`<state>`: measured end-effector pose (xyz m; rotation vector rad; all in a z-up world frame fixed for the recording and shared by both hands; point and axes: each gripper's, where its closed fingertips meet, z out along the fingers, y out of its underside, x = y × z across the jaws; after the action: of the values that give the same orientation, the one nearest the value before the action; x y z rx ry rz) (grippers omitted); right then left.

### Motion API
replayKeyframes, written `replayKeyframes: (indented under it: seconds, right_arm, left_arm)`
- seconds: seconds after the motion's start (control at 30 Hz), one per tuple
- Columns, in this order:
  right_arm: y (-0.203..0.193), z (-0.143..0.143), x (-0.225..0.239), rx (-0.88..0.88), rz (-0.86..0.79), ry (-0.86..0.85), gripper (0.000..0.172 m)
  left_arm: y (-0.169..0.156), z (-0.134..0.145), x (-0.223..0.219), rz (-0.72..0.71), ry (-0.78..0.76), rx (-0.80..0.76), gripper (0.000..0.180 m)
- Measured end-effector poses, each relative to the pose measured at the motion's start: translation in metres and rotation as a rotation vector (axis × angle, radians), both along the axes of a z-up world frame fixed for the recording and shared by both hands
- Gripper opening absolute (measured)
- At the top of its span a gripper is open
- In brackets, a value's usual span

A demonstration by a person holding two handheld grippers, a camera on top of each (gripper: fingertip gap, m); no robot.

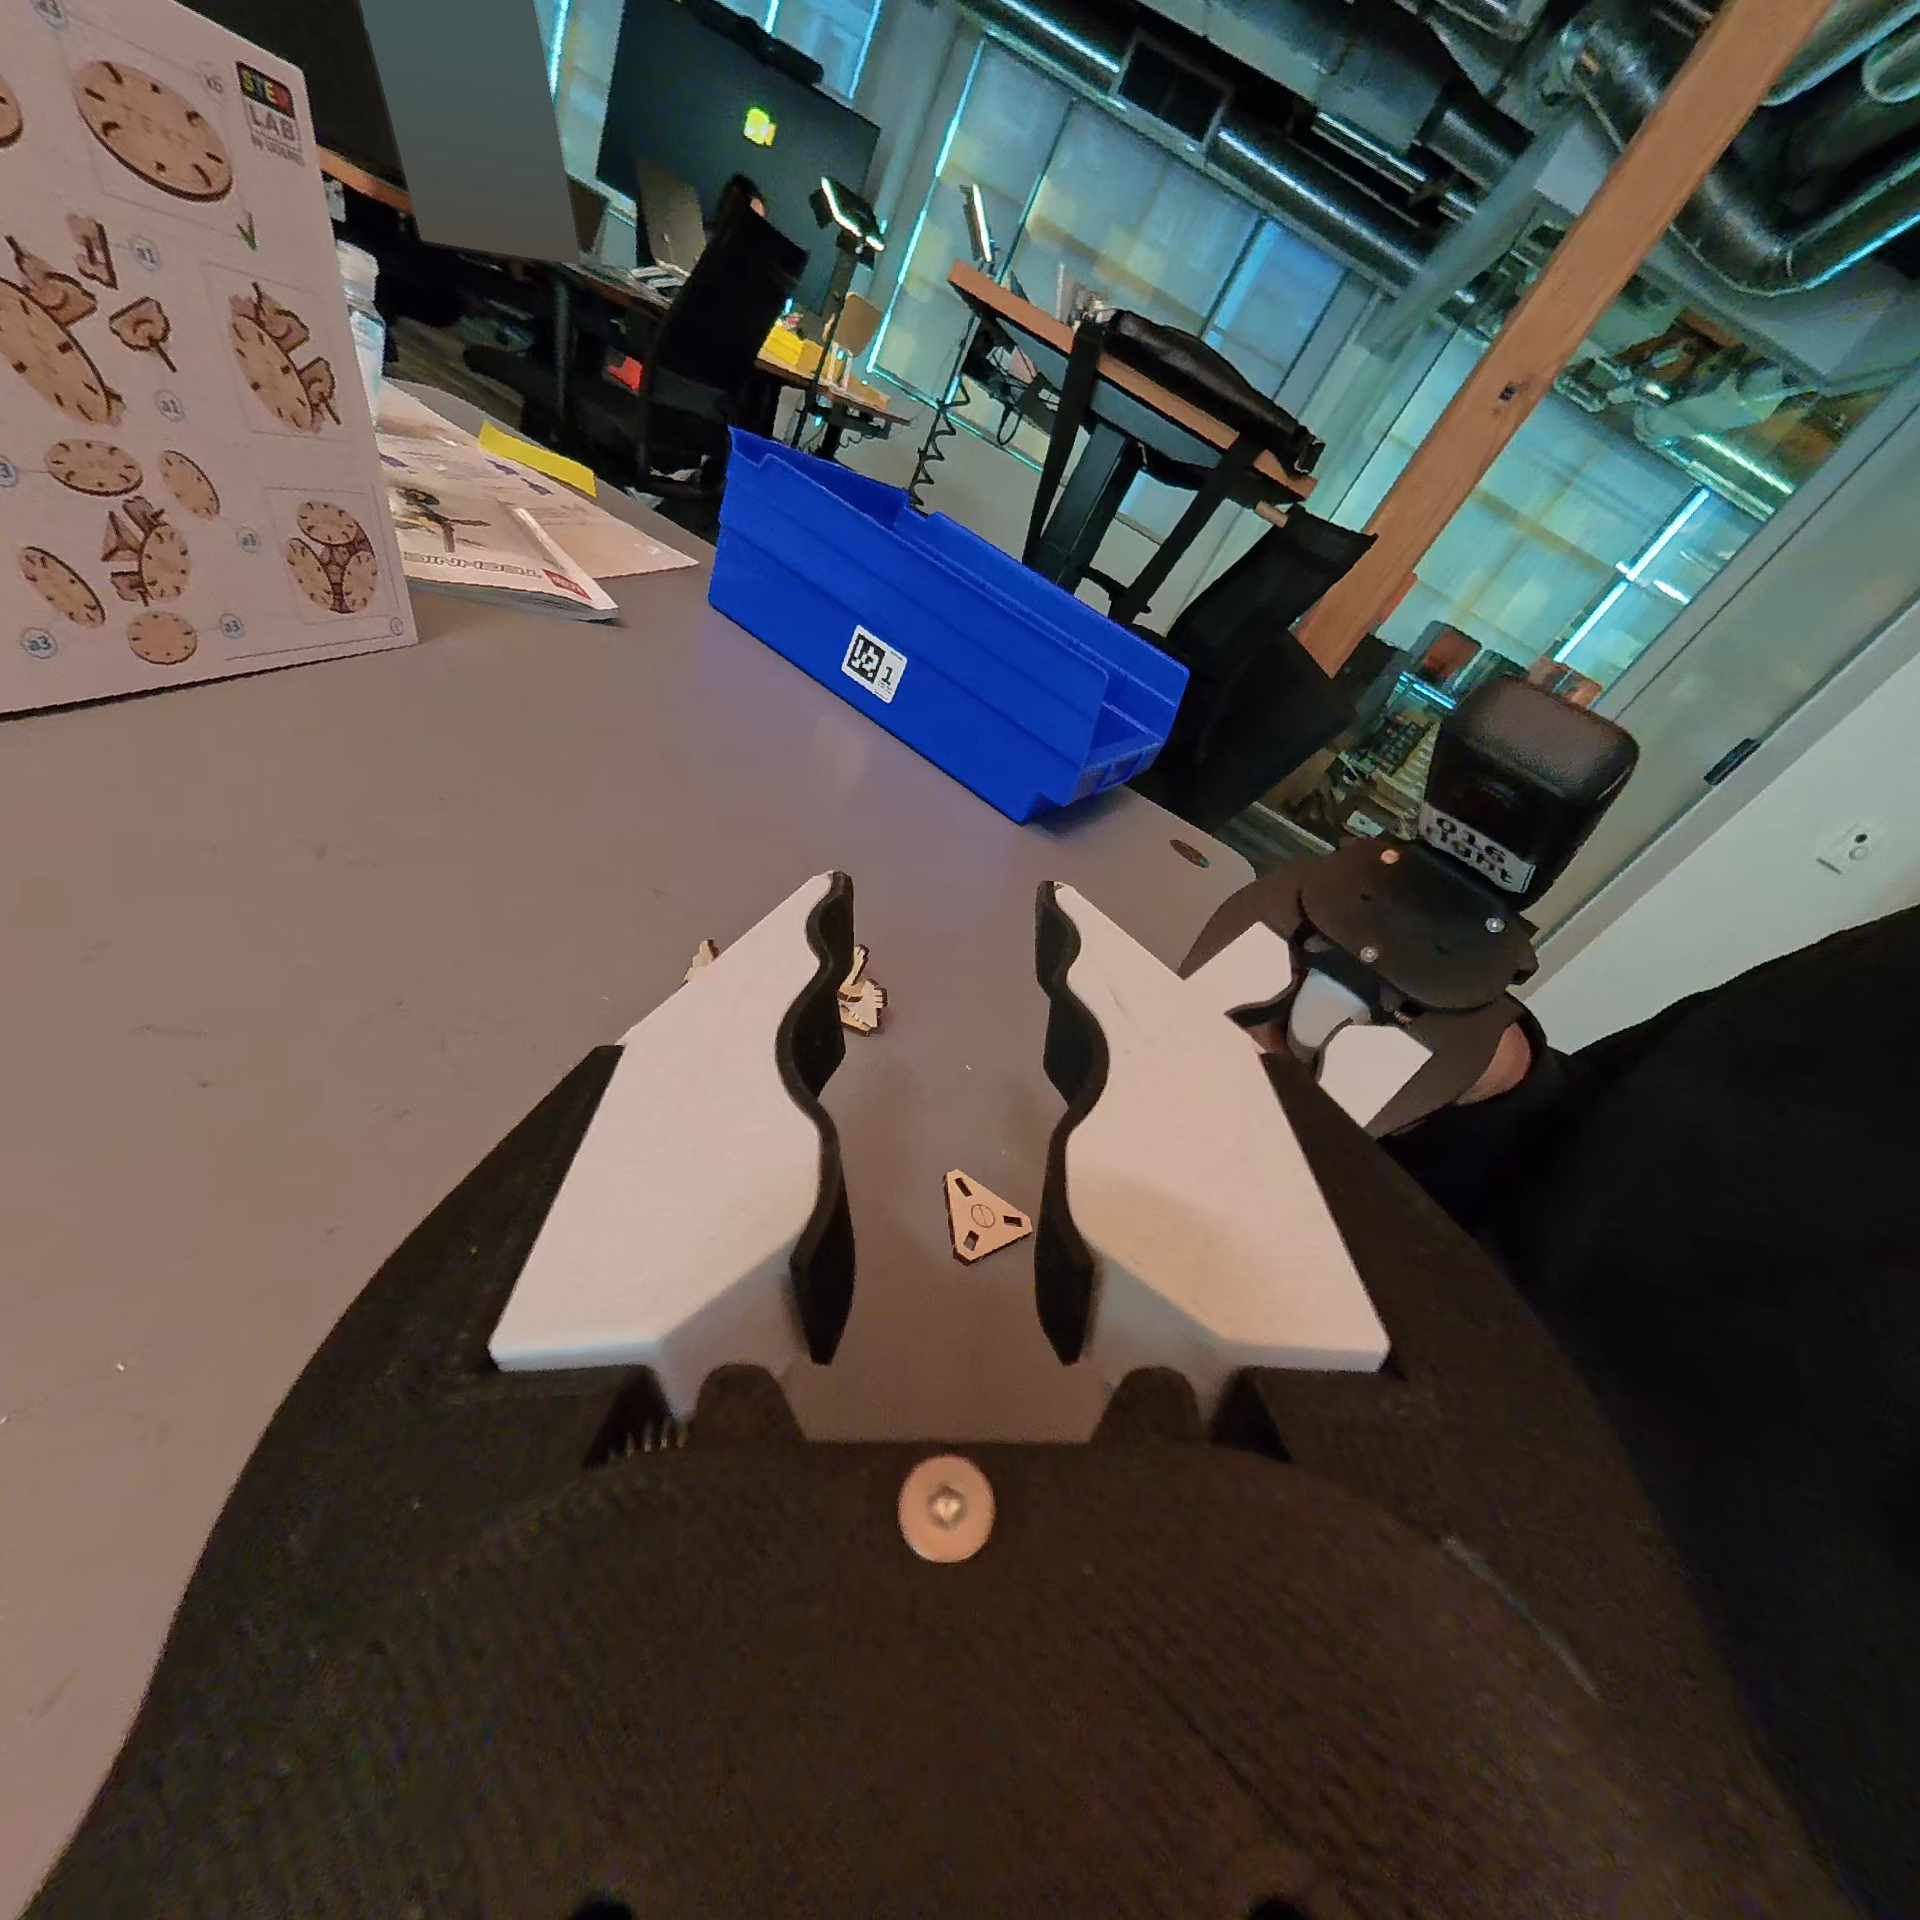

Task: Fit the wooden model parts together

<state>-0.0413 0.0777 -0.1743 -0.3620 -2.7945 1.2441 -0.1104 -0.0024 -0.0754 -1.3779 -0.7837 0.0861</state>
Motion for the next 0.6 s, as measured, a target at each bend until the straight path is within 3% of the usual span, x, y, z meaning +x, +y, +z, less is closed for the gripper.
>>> replayKeyframes:
  seconds: [0.23, 0.6]
  right_arm:
    - [-0.0021, 0.002, -0.0024, -0.041, -0.007, -0.015, 0.016]
    - [-0.0039, 0.0039, -0.0064, -0.072, -0.007, 0.004, 0.015]
  left_arm:
    - [0.001, -0.0003, 0.0004, -0.005, -0.002, -0.001, 0.033]
    - [0.0005, -0.0006, -0.0001, 0.001, -0.01, 0.006, 0.033]
